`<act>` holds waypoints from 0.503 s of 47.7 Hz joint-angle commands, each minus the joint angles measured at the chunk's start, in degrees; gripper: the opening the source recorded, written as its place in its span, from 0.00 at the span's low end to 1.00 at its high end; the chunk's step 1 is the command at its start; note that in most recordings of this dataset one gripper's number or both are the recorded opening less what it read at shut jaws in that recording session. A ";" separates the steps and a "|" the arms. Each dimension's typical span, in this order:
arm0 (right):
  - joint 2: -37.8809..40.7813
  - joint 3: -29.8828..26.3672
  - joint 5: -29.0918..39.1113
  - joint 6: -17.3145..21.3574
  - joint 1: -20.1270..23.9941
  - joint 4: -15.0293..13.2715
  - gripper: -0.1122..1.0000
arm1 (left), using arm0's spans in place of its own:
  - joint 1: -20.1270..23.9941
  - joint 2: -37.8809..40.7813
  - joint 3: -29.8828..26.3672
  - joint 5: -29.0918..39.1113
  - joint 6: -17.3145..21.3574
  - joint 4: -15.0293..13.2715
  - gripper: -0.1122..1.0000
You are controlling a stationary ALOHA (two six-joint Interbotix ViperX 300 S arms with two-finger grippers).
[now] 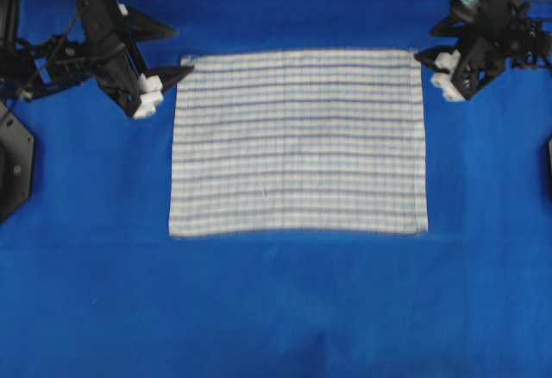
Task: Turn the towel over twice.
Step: 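Move both grippers to the towel's far corners and pinch them again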
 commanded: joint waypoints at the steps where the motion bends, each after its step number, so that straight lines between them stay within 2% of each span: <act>1: 2.81 -2.20 -1.93 -0.26 -1.14 -0.35 0.70 | 0.79 3.16 -1.32 -2.55 0.00 0.00 0.80; 11: 8.88 -3.60 -2.90 -0.44 -2.55 -1.23 0.70 | 1.58 9.49 -3.87 -3.52 0.00 0.00 0.80; 24: 12.22 -3.87 -2.99 -0.44 -3.34 -1.23 0.67 | 3.08 12.13 -4.13 -2.64 0.97 0.00 0.76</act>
